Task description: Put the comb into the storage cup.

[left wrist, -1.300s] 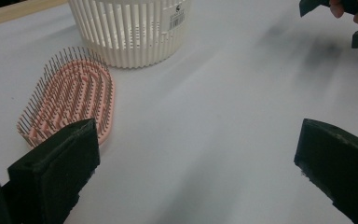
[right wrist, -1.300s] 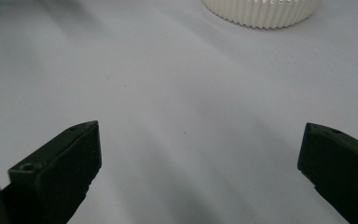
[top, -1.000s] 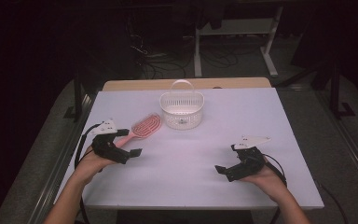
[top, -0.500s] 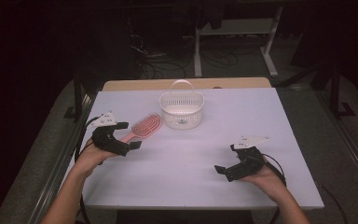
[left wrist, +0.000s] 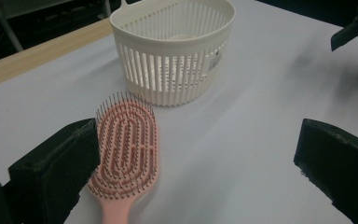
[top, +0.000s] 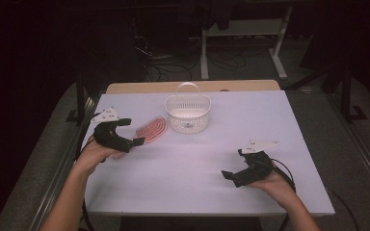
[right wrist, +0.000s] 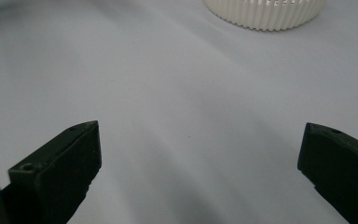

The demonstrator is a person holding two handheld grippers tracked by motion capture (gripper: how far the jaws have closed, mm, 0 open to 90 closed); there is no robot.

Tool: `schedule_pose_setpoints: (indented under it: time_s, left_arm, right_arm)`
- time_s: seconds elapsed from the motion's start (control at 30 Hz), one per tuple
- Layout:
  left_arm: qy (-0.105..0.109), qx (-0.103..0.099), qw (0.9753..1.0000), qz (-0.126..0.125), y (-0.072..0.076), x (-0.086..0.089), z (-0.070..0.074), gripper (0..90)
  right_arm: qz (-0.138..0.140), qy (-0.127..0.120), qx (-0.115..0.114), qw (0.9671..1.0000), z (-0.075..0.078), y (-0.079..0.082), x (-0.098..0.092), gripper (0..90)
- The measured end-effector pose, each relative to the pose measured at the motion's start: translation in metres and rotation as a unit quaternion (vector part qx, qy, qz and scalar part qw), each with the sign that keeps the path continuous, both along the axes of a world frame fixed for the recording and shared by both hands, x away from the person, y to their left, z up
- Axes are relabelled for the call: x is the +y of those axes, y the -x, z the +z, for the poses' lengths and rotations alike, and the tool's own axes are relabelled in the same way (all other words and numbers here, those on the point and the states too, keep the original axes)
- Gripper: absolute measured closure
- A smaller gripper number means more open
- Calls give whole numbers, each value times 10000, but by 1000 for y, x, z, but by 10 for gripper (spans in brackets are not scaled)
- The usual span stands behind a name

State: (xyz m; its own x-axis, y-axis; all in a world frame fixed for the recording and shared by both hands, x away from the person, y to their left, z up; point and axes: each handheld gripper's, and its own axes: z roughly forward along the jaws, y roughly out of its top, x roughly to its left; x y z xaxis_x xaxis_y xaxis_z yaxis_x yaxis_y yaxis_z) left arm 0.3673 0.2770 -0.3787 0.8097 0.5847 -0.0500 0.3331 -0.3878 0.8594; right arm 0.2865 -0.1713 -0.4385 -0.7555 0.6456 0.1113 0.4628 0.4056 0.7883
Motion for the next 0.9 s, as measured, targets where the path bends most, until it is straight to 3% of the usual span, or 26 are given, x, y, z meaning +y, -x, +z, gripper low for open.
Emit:
schedule_pose_setpoints:
  time_s: [0.9]
  left_arm:
    - [68, -129, 9999, 67, -29, -2, 9, 2]
  right_arm:
    - [11, -24, 21, 10000, 0, 0, 0, 0]
